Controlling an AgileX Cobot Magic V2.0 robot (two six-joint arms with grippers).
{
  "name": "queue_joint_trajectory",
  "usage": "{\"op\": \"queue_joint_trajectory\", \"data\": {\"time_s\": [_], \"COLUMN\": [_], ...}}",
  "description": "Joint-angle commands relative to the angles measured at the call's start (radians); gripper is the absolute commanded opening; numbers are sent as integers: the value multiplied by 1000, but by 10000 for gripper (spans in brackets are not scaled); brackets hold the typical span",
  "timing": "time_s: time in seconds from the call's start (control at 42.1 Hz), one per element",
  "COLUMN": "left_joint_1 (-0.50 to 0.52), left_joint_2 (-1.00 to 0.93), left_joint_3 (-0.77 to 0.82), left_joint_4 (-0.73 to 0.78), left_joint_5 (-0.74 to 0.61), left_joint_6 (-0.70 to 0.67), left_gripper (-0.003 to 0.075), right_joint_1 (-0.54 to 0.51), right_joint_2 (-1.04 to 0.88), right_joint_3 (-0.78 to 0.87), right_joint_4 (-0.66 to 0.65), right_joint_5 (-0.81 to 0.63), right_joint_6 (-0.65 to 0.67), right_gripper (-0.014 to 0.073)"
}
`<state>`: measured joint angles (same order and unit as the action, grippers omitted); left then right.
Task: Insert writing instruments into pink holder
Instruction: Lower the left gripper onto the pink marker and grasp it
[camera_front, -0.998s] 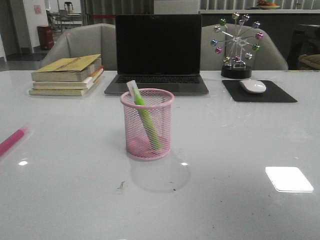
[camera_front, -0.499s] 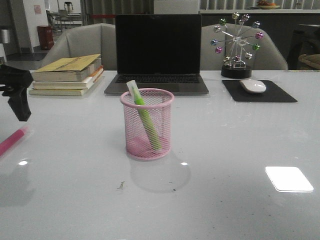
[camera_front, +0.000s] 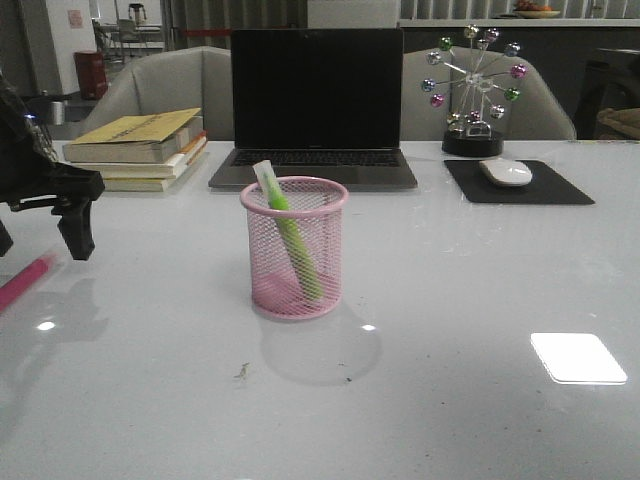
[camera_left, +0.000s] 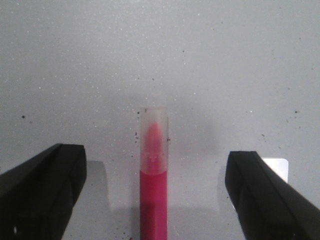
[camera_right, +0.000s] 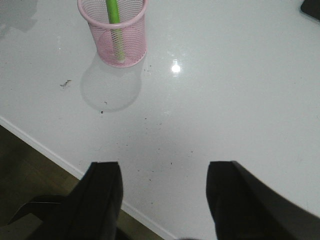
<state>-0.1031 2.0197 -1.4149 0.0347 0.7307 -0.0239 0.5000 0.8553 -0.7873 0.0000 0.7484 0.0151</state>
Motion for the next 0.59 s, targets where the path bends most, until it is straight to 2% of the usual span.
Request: {"op": "queue_joint_trajectory", "data": {"time_s": [0.0, 0.57], "left_joint_1": [-6, -6], "left_joint_2": [-40, -8], "left_joint_3": [-38, -38], "left_joint_4": [2, 23], "left_joint_5": [-13, 51], "left_joint_6": [-1, -1], "left_gripper": [613, 613], "right_joint_1": [-6, -6], "right_joint_2": [-4, -4], "right_joint_3": [-24, -24], "right_joint_4": [-10, -10], "right_joint_5": [-53, -53], "right_joint_6": [-4, -4], "right_gripper": [489, 489]}}
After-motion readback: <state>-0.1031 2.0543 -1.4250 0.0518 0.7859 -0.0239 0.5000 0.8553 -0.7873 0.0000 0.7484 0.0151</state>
